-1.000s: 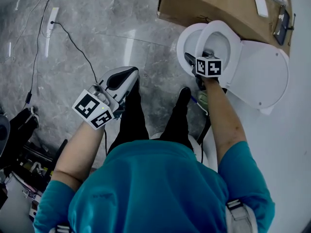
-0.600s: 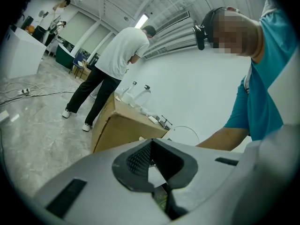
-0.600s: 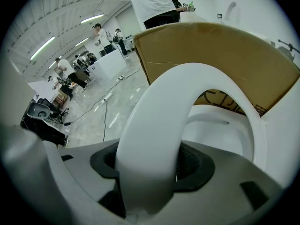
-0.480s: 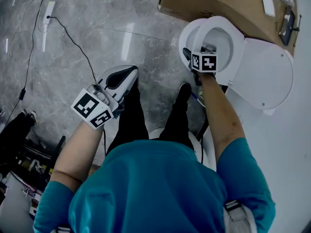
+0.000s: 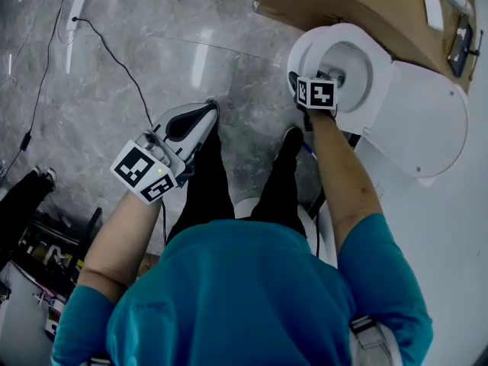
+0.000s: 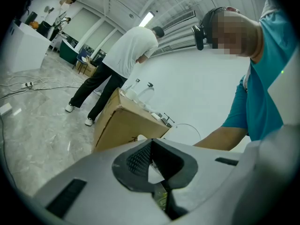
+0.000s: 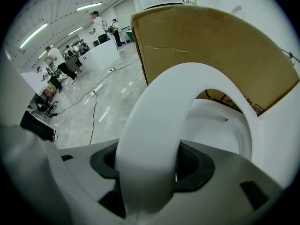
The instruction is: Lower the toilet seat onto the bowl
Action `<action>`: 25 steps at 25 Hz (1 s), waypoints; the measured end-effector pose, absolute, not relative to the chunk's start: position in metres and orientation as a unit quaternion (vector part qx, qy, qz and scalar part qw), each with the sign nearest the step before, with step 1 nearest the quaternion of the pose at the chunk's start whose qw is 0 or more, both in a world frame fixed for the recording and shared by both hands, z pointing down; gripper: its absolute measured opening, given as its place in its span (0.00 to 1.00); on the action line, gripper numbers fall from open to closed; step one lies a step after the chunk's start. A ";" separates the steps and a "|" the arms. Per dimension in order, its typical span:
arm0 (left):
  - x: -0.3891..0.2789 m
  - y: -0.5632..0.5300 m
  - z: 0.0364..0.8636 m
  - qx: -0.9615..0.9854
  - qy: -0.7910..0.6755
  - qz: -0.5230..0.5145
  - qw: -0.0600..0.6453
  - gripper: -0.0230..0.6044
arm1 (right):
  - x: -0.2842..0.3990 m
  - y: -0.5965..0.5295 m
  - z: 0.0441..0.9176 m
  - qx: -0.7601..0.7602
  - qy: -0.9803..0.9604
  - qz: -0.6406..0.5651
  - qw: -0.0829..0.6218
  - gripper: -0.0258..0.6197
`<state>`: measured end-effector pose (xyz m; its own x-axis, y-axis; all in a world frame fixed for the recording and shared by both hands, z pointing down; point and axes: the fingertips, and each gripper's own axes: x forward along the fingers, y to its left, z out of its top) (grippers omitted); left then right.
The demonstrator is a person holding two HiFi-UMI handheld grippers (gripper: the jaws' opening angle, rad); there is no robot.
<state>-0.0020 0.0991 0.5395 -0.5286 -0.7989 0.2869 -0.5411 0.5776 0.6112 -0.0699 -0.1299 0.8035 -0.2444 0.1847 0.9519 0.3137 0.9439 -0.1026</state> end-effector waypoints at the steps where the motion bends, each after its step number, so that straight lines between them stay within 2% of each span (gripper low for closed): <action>1: -0.002 0.100 0.541 0.397 -0.843 -0.232 0.281 0.04 | -0.070 -0.129 0.806 -0.157 -0.787 -0.057 0.595 0.47; 25: -0.021 0.109 0.580 0.389 -0.841 -0.240 0.291 0.04 | -0.071 -0.123 0.863 -0.134 -0.765 -0.100 0.622 0.48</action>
<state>-0.0214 0.1086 0.5804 -0.5284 -0.7937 0.3015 -0.5145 0.5818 0.6299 -0.0706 -0.1234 0.8629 -0.1894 0.0795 0.9787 0.3295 0.9441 -0.0129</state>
